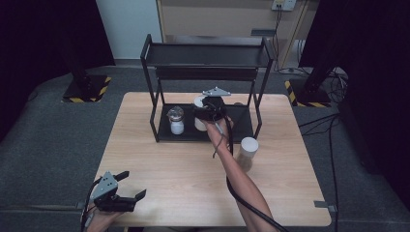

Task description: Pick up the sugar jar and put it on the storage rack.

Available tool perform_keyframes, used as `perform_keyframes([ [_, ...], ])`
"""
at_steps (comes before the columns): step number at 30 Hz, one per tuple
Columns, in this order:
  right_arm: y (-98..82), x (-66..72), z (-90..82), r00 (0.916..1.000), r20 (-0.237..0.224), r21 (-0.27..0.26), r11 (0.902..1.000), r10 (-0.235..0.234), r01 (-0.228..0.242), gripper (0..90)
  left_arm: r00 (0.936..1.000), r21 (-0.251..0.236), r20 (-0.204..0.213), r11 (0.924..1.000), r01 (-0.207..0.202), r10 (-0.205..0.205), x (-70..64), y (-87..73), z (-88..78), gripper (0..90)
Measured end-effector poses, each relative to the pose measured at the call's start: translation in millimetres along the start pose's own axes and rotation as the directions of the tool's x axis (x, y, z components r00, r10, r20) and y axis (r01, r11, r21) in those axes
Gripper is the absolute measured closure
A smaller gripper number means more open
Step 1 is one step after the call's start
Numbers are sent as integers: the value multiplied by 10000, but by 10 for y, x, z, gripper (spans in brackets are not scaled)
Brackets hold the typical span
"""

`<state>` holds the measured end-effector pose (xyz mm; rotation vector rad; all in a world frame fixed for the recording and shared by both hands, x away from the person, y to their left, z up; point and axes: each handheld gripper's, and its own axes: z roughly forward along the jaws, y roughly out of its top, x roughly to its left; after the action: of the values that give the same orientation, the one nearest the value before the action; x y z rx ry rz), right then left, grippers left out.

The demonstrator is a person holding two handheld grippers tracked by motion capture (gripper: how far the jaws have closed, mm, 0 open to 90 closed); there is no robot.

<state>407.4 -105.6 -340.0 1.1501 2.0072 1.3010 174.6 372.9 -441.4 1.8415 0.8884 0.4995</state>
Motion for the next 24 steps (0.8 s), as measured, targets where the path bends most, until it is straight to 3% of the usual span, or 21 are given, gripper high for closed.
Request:
perform_keyframes([
  [10, -143, 1, 234, 9983, 541, 254, 9994, 205, -219, 329, 10000, -16, 31, 10000, -12, 12, 3, -3, 12, 33],
  [14, -212, -23, 305, 9972, 616, 417, 9981, 422, -448, 329, 10000, -2, 37, 10000, -35, 35, 1, -1, 12, 33],
  [24, -310, -49, 399, 9967, 682, 532, 9975, 436, -472, 329, 10000, -7, 50, 10000, -52, 52, 2, -1, 13, 33],
])
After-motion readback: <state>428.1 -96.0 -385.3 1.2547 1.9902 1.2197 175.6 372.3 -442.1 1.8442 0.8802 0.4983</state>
